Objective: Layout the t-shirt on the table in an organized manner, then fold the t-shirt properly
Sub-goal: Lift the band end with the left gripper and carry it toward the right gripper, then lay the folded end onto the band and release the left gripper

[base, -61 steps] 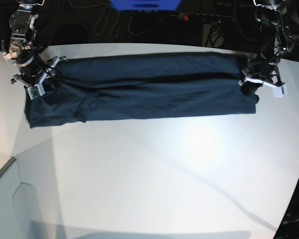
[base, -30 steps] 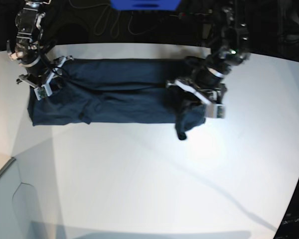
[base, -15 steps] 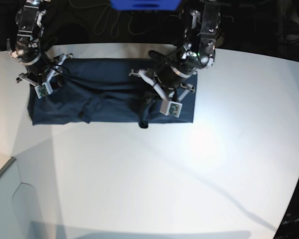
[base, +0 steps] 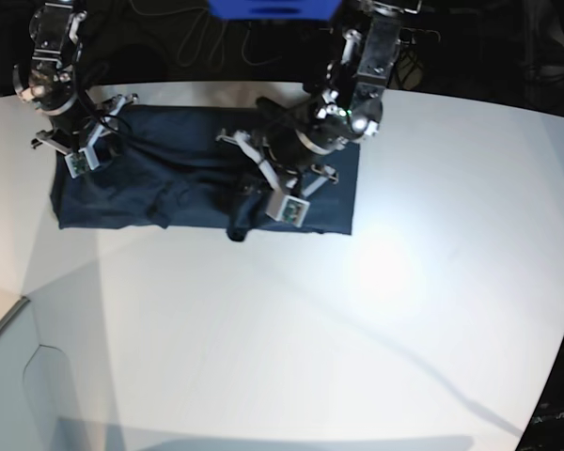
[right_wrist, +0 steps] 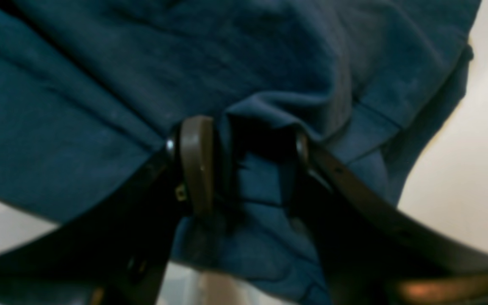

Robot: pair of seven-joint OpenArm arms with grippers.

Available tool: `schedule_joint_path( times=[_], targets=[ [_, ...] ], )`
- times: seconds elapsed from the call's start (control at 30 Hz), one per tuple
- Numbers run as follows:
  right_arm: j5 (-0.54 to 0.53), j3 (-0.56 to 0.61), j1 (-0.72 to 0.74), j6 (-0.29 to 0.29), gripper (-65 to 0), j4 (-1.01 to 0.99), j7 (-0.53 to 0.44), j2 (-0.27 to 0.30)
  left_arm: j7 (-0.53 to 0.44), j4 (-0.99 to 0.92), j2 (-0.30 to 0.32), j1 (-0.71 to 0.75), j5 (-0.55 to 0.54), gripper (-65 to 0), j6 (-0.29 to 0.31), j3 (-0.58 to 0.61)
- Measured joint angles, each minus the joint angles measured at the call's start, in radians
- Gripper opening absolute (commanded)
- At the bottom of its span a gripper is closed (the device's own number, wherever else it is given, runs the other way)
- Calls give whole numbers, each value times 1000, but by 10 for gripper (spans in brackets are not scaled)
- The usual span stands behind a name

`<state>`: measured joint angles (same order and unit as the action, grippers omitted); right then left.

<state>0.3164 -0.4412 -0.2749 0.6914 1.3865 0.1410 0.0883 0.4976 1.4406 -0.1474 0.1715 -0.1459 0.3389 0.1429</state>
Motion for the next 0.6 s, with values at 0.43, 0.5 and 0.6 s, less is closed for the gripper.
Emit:
schedule_joint_path(
  times=[0.43, 0.5, 0.6],
  targets=[
    [-10, -1, -26, 0, -406, 5, -11, 0, -3, -1, 1, -2, 0, -650, -1, 19],
    [-10, -1, -26, 0, -406, 5, -11, 0, -2, -1, 1, -9, 0, -650, 0, 19],
    [-10, -1, -26, 0, -406, 5, -11, 0, -1, -1, 0, -29, 0, -650, -1, 21]
  ],
)
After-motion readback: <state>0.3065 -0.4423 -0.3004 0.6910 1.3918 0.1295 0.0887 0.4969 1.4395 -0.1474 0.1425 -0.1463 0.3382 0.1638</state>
